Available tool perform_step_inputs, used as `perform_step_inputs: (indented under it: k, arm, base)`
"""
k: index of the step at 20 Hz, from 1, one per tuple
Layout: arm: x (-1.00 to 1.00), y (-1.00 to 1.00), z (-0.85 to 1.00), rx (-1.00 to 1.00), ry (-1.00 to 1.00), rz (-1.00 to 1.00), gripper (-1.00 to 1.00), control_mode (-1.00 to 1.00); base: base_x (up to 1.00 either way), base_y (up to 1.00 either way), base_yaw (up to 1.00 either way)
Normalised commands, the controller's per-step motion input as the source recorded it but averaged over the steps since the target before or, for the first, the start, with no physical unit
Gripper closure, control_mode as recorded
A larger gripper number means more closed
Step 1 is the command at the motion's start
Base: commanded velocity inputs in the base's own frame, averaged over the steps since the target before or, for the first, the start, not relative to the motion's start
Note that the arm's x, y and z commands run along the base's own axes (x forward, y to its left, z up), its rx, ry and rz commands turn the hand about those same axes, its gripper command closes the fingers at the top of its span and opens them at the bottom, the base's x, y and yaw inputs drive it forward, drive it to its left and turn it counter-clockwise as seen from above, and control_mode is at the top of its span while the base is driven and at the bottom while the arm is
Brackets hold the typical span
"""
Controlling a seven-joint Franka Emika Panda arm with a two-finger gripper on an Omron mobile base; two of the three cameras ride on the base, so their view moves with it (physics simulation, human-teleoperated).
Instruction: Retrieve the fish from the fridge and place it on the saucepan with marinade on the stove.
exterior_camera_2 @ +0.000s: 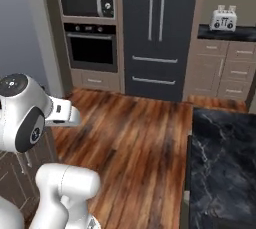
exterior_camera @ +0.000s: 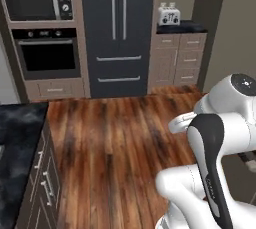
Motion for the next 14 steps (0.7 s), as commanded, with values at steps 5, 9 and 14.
perform_step_inputs:
  k: [5,9,14]
  arm:
    - [0.00,0.00,0.00,0.00,0.00,0.00,-1.00,1.00]
    - [0.00,0.00,0.00,0.00,0.00,0.00,-1.00,1.00]
    - [0.00,0.00,0.00,0.00,0.00,0.00,-1.00,1.00]
  base:
    - [0.73,0.01,-0.45]
    - [0.87,0.16,-0.31]
    - [0.90,0.03,-0.06]
